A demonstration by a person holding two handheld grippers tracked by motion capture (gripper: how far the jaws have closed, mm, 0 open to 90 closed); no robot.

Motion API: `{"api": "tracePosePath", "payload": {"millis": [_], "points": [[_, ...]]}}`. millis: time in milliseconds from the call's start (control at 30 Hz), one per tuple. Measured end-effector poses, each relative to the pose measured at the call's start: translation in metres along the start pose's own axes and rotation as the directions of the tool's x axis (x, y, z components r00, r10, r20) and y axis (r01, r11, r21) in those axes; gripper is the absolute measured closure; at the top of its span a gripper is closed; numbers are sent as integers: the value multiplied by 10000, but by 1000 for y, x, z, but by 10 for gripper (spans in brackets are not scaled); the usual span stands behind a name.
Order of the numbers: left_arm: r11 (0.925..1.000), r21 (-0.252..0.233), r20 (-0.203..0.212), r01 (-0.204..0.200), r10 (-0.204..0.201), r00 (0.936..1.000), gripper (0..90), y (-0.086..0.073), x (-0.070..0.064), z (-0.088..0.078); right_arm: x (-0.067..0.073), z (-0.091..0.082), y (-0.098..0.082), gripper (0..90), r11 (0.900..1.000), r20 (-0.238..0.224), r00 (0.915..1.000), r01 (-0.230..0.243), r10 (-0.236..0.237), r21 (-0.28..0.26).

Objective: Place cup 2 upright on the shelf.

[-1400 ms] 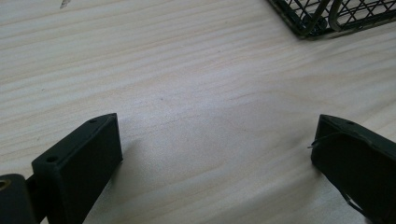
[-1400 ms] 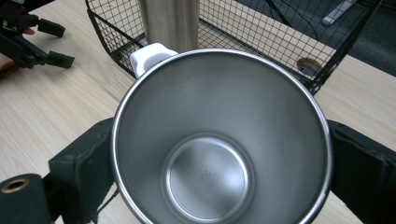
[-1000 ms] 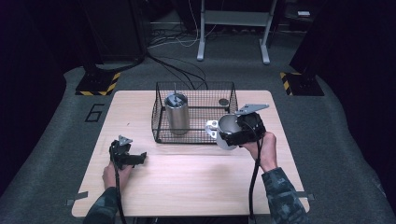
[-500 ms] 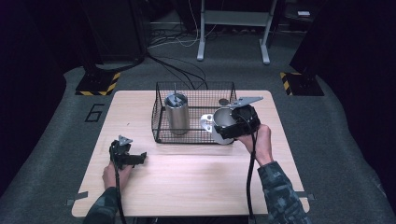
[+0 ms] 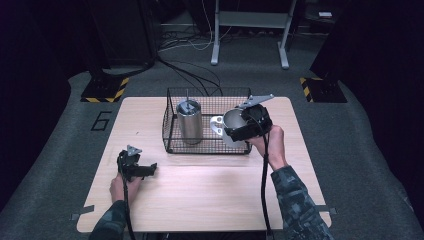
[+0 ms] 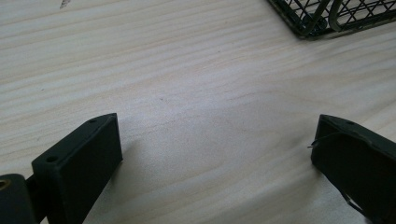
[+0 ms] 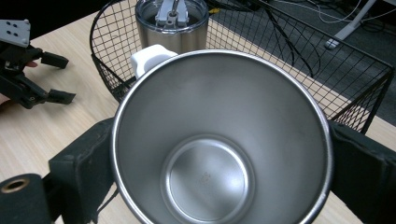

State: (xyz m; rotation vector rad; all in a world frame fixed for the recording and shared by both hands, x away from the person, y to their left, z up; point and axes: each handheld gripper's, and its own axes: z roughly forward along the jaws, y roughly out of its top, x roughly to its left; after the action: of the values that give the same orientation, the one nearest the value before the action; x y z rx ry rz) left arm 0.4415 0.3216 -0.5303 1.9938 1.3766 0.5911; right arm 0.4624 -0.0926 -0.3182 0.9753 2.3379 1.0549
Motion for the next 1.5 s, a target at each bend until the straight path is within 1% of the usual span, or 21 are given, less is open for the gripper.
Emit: {"api": "tracePosePath", "payload": {"millis": [33, 133, 167, 200, 233, 267, 333, 500, 533, 567, 600, 700, 767, 800, 833, 867, 933, 1000, 1067, 1233, 1500], "points": [[10000, 3, 1, -1, 1, 10000, 17, 0, 0, 0, 0, 2, 1, 61, 9998, 28, 9999, -160, 160, -77], [10000, 1, 1, -2, 2, 10000, 17, 0, 0, 0, -3, 5, 5, 61, 10000, -7, 10000, 23, -23, -90], [10000, 2, 2, -2, 2, 10000, 17, 0, 0, 0, -3, 5, 6, 61, 9999, 7, 9999, -152, 152, -2], [10000, 1, 1, 4, -4, 10000, 16, 0, 0, 0, -4, 7, 8, 60, 9999, 5, 10000, -56, 56, -125], [10000, 4, -3, -16, 16, 10000, 17, 0, 0, 0, -5, 6, 9, 60, 10000, 8, 10000, -35, 35, 33], [10000, 1, -4, -12, 12, 10000, 17, 0, 0, 0, -5, 8, 10, 61, 9999, 7, 9999, -133, 133, -45], [10000, 3, -3, -21, 21, 10000, 17, 0, 0, 0, -7, 10, 13, 61, 9999, 39, 10000, -46, 47, -92], [10000, 4, -22, -27, 27, 10000, 16, 0, 0, 0, -9, 15, 17, 61, 9998, 84, 9998, -156, 155, 104], [10000, 2, -23, -26, 26, 10000, 17, 0, 0, 0, -10, 17, 17, 60, 9999, 84, 9999, -115, 115, 14], [10000, 0, -5, -18, 18, 10000, 17, 0, 0, 0, -10, 18, 18, 61, 9996, 102, 9996, -269, 268, 129], [10000, 4, -25, -38, 38, 10000, 17, 0, 0, 0, -12, 20, 18, 60, 10000, 133, 9999, -53, 52, 76], [10000, 2, -25, -25, 25, 10000, 17, 0, 0, 0, -13, 24, 20, 60, 9999, 183, 9998, -126, 125, 32], [10000, 3, -25, -30, 30, 10000, 17, 0, 0, 0, -14, 25, 21, 61, 9996, 218, 9995, -216, 212, 188], [10000, 3, -24, -29, 29, 10000, 17, 0, 0, 0, -14, 28, 22, 61, 9999, 233, 9996, -155, 154, 46], [10000, 2, -25, -31, 31, 10000, 17, 0, 0, 0, -14, 28, 22, 60, 9996, 253, 9994, -237, 232, 181], [10000, 1, -25, -31, 31, 10000, 17, 0, 0, 0, -16, 30, 23, 61, 9999, 263, 9996, -117, 114, 108], [10000, 4, -28, -35, 35, 10000, 17, 0, 0, 0, -16, 31, 24, 61, 9996, 291, 9994, -184, 177, 227], [10000, 3, -27, -33, 33, 10000, 17, 0, 0, 0, -17, 34, 25, 61, 9999, 336, 9994, -128, 124, 103], [10000, 1, -27, -30, 30, 10000, 17, 0, 0, 0, -17, 36, 25, 60, 9994, 372, 9992, -184, 174, 283], [10000, 1, -26, -30, 30, 10000, 16, 0, 0, 0, -19, 44, 25, 61, 9992, 476, 9987, -202, 185, 343], [10000, 2, -28, -31, 31, 10000, 17, 0, 0, 0, -22, 58, 26, 61, 9984, 752, 9972, -72, 30, 560]]}}
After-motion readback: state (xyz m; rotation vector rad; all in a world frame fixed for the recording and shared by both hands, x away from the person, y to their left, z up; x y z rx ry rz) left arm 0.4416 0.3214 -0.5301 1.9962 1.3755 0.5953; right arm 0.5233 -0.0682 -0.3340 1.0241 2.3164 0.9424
